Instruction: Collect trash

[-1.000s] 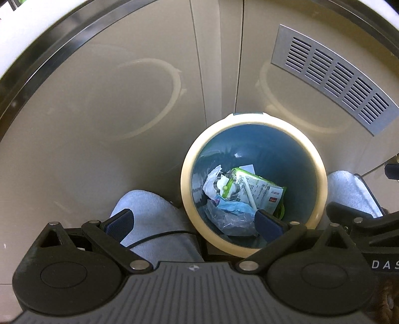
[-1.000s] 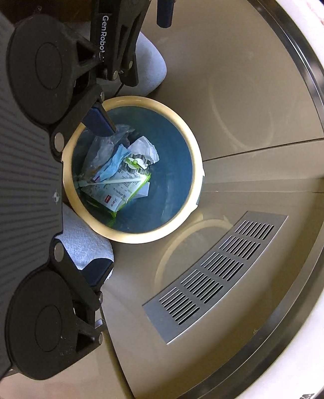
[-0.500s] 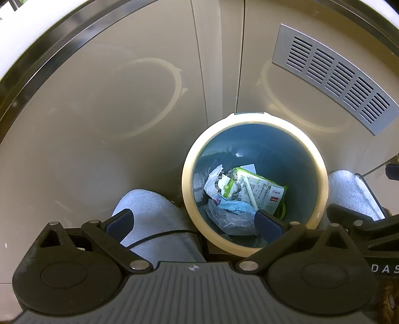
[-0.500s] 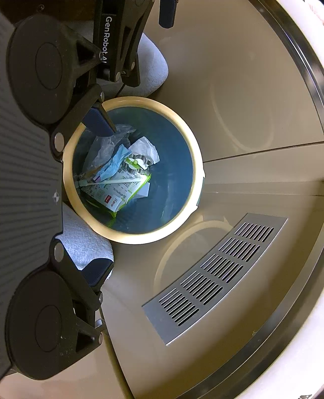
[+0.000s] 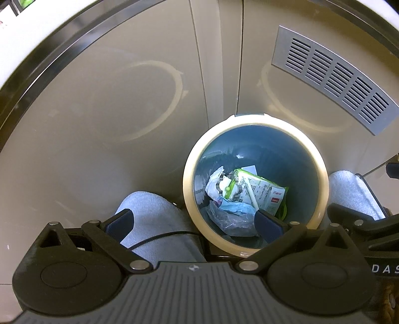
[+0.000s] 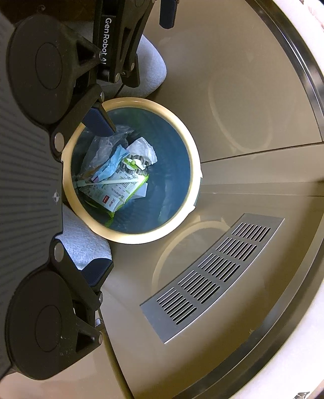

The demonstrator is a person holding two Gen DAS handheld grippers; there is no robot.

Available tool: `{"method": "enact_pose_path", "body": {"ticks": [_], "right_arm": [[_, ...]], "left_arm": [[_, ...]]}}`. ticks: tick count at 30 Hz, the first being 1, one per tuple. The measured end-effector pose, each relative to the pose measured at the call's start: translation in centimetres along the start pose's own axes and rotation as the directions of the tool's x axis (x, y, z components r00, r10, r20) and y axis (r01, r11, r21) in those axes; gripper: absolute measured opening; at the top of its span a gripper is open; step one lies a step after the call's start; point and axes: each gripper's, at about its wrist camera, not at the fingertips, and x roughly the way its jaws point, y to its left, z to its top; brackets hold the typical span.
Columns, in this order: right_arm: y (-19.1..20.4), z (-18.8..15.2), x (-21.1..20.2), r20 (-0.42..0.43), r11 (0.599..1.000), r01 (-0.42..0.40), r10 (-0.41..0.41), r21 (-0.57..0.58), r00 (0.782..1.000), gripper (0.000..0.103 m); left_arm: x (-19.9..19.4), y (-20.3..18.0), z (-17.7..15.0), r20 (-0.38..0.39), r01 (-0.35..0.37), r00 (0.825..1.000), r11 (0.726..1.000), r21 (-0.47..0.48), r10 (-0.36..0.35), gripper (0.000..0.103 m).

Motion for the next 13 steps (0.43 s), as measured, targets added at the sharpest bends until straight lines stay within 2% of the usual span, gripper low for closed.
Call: {"method": "enact_pose_path", "body": {"ticks": [13], "right_arm": [[-0.2,-0.4,-0.9,0.031,1.000,-0.003,0.003,-0.001,1.000,0.103]], "left_arm": [[-1.3,-0.1,-0.2,0.038,-0.016,0.999,1.000,0.012,0.016,0.103]]}}
